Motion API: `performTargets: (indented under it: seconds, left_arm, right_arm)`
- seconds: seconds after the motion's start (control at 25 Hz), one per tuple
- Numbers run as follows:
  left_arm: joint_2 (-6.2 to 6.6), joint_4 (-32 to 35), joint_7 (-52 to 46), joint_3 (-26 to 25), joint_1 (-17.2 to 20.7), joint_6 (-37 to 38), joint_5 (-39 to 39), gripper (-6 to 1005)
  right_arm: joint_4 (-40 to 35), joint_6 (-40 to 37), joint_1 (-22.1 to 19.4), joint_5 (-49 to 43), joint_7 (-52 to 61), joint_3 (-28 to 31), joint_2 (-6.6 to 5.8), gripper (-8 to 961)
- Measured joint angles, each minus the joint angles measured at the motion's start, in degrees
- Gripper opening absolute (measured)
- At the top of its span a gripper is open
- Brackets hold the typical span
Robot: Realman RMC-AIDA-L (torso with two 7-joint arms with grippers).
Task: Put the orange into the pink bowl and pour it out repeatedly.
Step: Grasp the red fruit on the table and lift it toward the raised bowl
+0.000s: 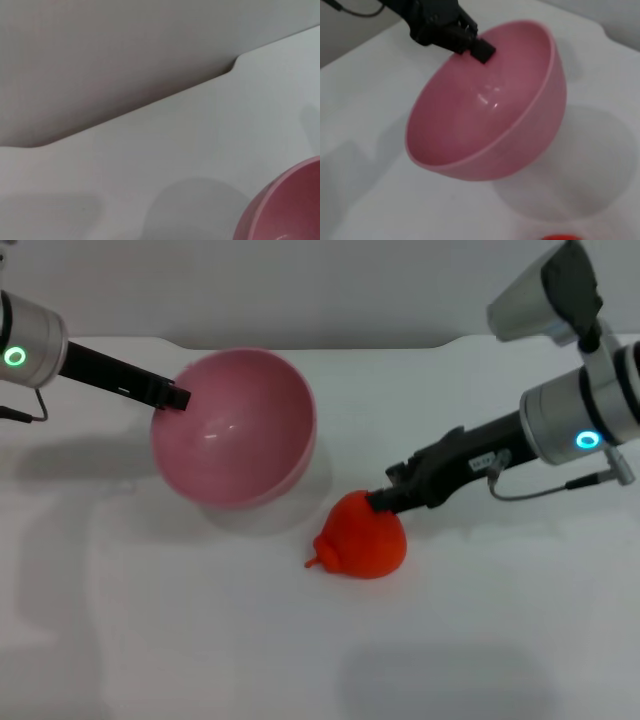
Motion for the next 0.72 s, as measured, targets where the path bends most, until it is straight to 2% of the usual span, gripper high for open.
performTargets:
  seconds: [0.72]
  left_arm:
    - [-1.7, 0.6, -0.2, 2.8, -0.3, 0.6, 0.0, 56]
  right_arm:
    - [7.0, 10.1, 0.6, -0.1, -0.3, -10.4, 0.14, 367]
